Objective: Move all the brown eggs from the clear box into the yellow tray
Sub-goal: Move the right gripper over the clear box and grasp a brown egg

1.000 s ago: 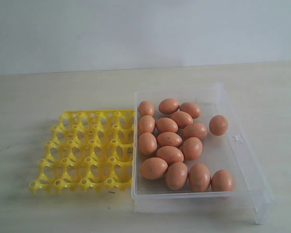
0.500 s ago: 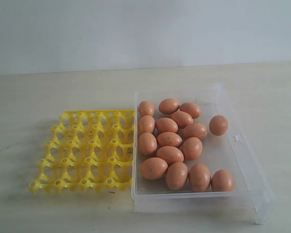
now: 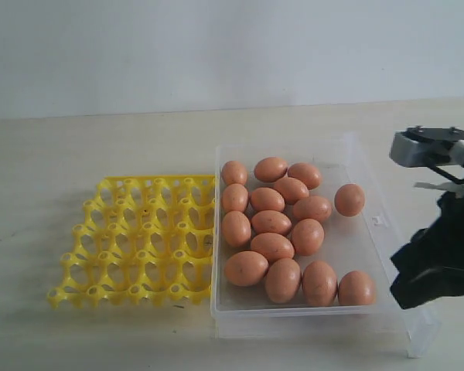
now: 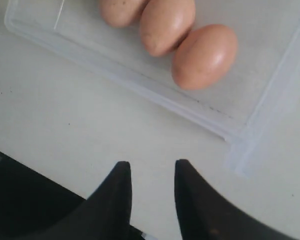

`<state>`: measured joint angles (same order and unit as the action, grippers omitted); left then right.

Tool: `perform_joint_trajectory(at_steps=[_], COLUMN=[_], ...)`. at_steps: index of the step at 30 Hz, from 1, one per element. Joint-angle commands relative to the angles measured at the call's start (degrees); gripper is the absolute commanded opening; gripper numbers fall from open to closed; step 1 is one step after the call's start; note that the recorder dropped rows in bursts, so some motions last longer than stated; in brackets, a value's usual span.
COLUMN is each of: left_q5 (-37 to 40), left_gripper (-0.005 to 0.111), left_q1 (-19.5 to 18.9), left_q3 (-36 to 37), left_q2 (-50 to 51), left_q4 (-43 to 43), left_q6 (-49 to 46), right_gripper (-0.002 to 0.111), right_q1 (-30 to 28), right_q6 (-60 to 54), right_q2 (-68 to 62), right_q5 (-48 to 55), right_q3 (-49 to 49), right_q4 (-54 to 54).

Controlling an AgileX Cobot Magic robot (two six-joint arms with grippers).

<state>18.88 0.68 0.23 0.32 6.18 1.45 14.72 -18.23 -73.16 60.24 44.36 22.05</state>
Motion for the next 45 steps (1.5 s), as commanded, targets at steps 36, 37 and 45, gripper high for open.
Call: perform_joint_trajectory(at_steps=[36,37,45], left_q5=[-0.58,-0.58,-0.58], left_gripper=[0.0,0.0,0.0], left_q1=[-0.07,-0.07,-0.07], left_q3=[-0.23,-0.23,-0.23], left_q2=[-0.32,-0.32,-0.32], left_q4=[-0.16,-0.16,-0.16], left_q6=[0.25,0.25,0.25], right_gripper=[0.03,0.034,0.063], right_q1=[4.63,4.63,4.63], right_q6=[9.35,9.35,13.36], right_q2=[-24.83,-25.31,-28.4], right_q5=[-29.45,-29.85,-30.79], right_q3=[8.76,9.19,13.77], right_q4=[5.01,5.01,5.01])
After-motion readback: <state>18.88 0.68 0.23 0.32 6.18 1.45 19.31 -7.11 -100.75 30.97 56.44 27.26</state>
